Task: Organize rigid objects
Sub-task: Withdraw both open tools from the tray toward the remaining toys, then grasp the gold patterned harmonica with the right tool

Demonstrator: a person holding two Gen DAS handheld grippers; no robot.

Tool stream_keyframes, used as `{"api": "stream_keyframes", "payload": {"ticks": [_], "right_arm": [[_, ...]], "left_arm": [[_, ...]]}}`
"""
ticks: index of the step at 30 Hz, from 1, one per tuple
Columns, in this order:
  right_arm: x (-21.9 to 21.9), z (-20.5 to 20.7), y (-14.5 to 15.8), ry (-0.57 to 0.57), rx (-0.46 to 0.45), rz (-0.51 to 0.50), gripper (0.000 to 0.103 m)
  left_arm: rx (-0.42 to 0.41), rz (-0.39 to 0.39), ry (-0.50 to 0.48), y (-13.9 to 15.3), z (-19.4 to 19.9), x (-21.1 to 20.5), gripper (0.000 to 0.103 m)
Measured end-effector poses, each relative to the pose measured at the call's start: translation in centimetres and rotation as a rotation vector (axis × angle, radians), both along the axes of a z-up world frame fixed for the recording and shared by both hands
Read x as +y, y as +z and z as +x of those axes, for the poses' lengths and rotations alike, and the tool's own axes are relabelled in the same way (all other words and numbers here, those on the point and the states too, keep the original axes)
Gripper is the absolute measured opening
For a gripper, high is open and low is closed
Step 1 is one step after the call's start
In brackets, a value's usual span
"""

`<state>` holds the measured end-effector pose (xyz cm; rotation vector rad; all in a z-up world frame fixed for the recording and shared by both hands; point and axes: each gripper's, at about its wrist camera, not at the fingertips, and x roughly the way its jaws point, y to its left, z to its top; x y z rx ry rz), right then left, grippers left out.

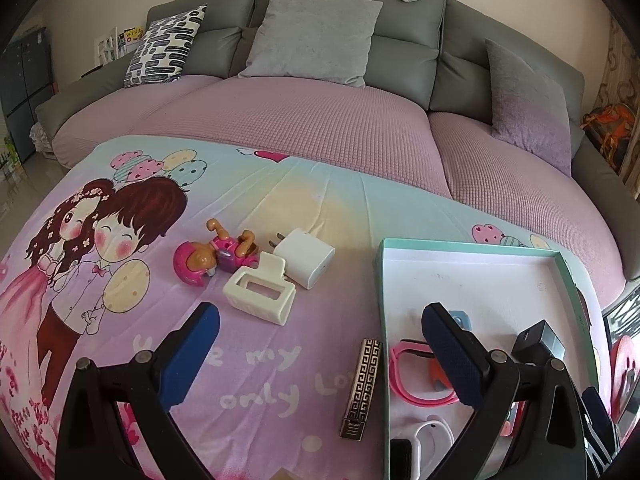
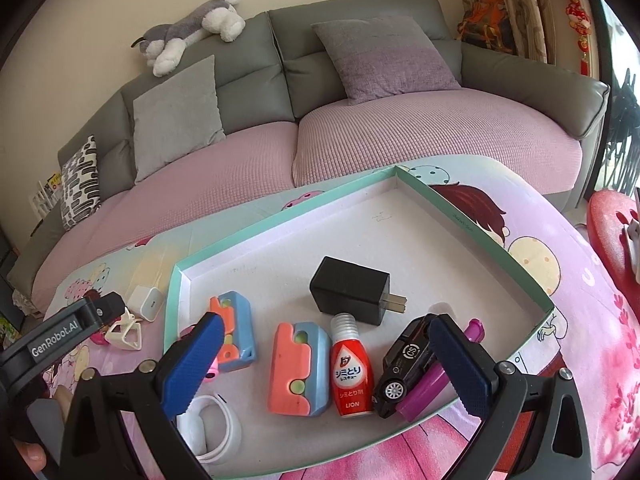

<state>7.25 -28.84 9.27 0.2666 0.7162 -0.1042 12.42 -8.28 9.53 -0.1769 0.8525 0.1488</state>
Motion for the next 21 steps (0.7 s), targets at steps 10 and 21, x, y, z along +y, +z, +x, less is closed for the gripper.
{"api": "stream_keyframes", "payload": {"ticks": [10, 21], "right_arm": [[3.9, 1.0, 0.1, 0.067, -0.004, -0.033, 0.103], [8.3, 1.3, 1.0, 0.122, -0.072, -0.061, 0.103]], "left_arm": [[-0.026, 0.009, 0.118, 1.2, -0.8, 6.5, 0.101], [-0.001, 0.005, 0.198, 0.4, -1.6, 12.7, 0.101]]}}
